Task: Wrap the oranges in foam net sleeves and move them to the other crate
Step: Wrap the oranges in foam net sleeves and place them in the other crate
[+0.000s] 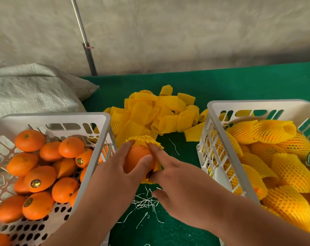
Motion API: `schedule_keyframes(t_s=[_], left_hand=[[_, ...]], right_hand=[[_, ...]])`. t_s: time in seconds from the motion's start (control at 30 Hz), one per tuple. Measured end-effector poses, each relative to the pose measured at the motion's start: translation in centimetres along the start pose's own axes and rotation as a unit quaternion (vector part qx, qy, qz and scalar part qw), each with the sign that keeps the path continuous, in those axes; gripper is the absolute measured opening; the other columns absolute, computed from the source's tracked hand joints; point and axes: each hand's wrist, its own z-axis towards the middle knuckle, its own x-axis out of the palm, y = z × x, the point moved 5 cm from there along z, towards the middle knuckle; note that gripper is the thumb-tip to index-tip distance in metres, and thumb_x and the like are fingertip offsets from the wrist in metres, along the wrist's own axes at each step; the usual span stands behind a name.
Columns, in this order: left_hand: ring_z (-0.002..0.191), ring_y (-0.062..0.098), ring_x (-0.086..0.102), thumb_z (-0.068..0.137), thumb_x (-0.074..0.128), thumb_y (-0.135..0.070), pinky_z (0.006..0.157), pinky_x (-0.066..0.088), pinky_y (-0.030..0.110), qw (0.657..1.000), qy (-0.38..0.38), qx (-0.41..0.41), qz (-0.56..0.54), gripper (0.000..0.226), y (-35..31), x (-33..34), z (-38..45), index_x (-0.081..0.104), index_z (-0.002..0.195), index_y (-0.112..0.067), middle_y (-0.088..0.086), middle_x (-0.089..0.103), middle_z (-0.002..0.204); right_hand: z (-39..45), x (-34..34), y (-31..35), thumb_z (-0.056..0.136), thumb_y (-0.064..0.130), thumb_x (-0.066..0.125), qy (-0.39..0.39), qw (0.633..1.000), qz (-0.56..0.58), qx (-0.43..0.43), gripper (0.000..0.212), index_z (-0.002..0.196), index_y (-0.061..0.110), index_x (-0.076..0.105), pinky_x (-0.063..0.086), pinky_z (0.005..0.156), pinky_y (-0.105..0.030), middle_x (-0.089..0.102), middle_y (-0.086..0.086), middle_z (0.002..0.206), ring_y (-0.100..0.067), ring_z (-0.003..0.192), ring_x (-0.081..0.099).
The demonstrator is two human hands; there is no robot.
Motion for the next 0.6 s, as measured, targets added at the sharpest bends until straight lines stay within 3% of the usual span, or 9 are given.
schedule_keyframes(t_s=[0.13, 0.23, 0.33, 0.4, 0.47, 0.6], left_hand=[[0.082, 0.019, 0.072, 0.070, 0.046, -0.090, 0.072, 0.065, 0.035, 0.999, -0.029, 0.023, 0.020, 0.075, -0.35, -0.53, -0.30, 0.047, 0.135, -0.052, -0.009, 0.067, 0.099], [0.080, 0.016, 0.073, 0.072, 0.055, -0.086, 0.064, 0.064, 0.032, 1.000, -0.004, 0.011, -0.012, 0.059, -0.14, -0.46, -0.13, 0.047, 0.123, -0.057, -0.012, 0.065, 0.098], [0.076, 0.018, 0.075, 0.082, 0.071, -0.061, 0.058, 0.063, 0.031, 0.998, 0.035, -0.011, -0.047, 0.055, 0.22, -0.05, 0.04, 0.048, 0.131, -0.051, -0.006, 0.065, 0.105], [0.077, 0.020, 0.074, 0.083, 0.071, -0.055, 0.065, 0.065, 0.035, 1.000, 0.013, 0.005, 0.001, 0.060, 0.25, -0.15, 0.14, 0.047, 0.138, -0.047, -0.006, 0.065, 0.107], [0.083, 0.021, 0.071, 0.083, 0.067, -0.063, 0.075, 0.064, 0.040, 0.998, -0.028, 0.024, 0.058, 0.063, -0.09, -0.47, 0.04, 0.047, 0.139, -0.043, -0.007, 0.064, 0.109], [0.087, 0.018, 0.065, 0.086, 0.061, -0.066, 0.075, 0.055, 0.032, 0.988, -0.062, 0.037, 0.137, 0.060, -0.44, -0.48, 0.02, 0.047, 0.137, -0.036, -0.007, 0.063, 0.104]], right_hand=[[0.10, 0.07, 0.28, 0.099, 0.043, 0.060, 0.009, 1.000, 0.006, -0.002, 0.029, 0.123, 0.030, 0.071, 0.059, 0.086, -0.030, 0.008, 0.003, 0.167, -0.014, 0.096, 0.066], [0.18, -0.09, 0.26, 0.100, 0.043, 0.060, -0.002, 1.000, 0.004, 0.003, 0.028, 0.122, 0.029, 0.070, 0.059, 0.081, -0.028, 0.015, -0.001, 0.164, -0.013, 0.090, 0.065], [0.26, -0.01, 0.19, 0.101, 0.044, 0.059, 0.001, 1.000, 0.000, 0.001, 0.026, 0.117, 0.029, 0.071, 0.054, 0.077, -0.024, 0.018, -0.001, 0.164, -0.012, 0.086, 0.063], [0.26, 0.01, 0.27, 0.101, 0.046, 0.057, -0.002, 1.000, -0.003, -0.001, 0.025, 0.114, 0.029, 0.072, 0.050, 0.075, -0.022, 0.016, 0.001, 0.165, -0.010, 0.087, 0.061], [0.25, -0.04, 0.41, 0.101, 0.050, 0.055, -0.008, 1.000, 0.004, 0.000, 0.030, 0.115, 0.029, 0.072, 0.051, 0.076, -0.023, 0.016, 0.003, 0.166, -0.008, 0.089, 0.060], [0.30, -0.81, 0.87, 0.097, 0.063, 0.051, -0.028, 0.999, 0.042, -0.008, 0.040, 0.102, 0.031, 0.073, 0.039, 0.066, -0.013, 0.029, 0.015, 0.161, 0.000, 0.075, 0.048]])
